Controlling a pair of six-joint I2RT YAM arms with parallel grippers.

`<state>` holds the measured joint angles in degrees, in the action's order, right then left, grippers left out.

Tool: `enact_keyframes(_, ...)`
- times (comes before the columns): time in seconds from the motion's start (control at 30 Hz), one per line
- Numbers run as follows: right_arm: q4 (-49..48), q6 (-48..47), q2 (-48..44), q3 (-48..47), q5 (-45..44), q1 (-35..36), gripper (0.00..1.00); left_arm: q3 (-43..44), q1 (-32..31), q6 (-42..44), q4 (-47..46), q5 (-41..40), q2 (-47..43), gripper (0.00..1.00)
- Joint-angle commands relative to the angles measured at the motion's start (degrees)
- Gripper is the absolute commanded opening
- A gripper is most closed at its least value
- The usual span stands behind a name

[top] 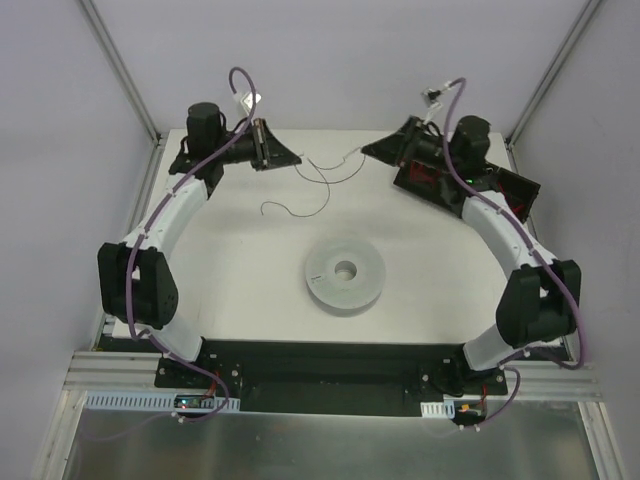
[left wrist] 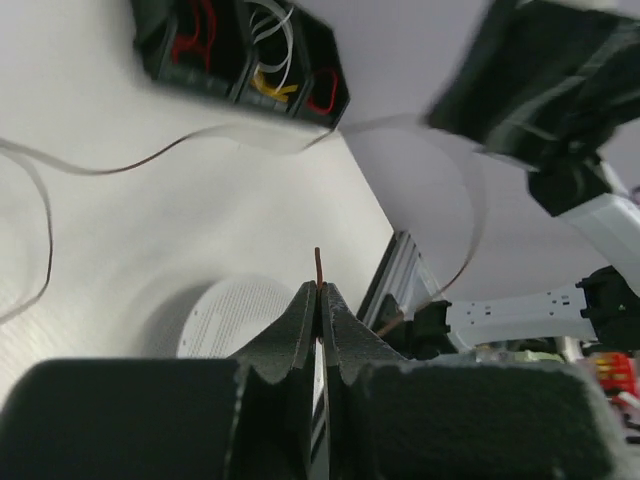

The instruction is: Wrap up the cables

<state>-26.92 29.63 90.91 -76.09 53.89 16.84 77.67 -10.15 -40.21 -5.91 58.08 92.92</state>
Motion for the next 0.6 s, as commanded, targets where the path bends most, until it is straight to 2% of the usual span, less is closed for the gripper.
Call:
enact_keyframes(0.0,18.6,-7.7,-9.0,8.0,-5.6,-4.6,0.55,13.3,-1.0,6.1,1.7,0.5,-1.9,0.00)
enact_keyframes(0.07,28.6,-18.2,-12.0,11.3,-5.6,-3.5,0.64,17.7,-1.5,10.3,7.5,0.7,-1.4,0.00)
enact_keyframes(0.17,33.8,-24.2,-14.7,11.8,-8.2,-5.5,0.79,20.9,-1.5,18.6,15.9,1.2,-2.0,0.00)
enact_keyframes(0.27,38.9,-33.3,-15.7,6.9,-9.0,-7.1,0.85,18.9,-1.6,22.4,20.2,2.3,-4.0,0.00)
enact_keyframes(0.4,35.8,-41.1,-18.1,3.2,-9.7,-4.9,0.89,11.0,-3.1,23.5,20.3,1.5,-9.0,0.00)
enact_keyframes(0.57,31.6,-50.8,-17.6,1.5,-11.1,6.9,0.91,5.4,-4.9,20.3,18.0,-0.6,-14.1,0.00)
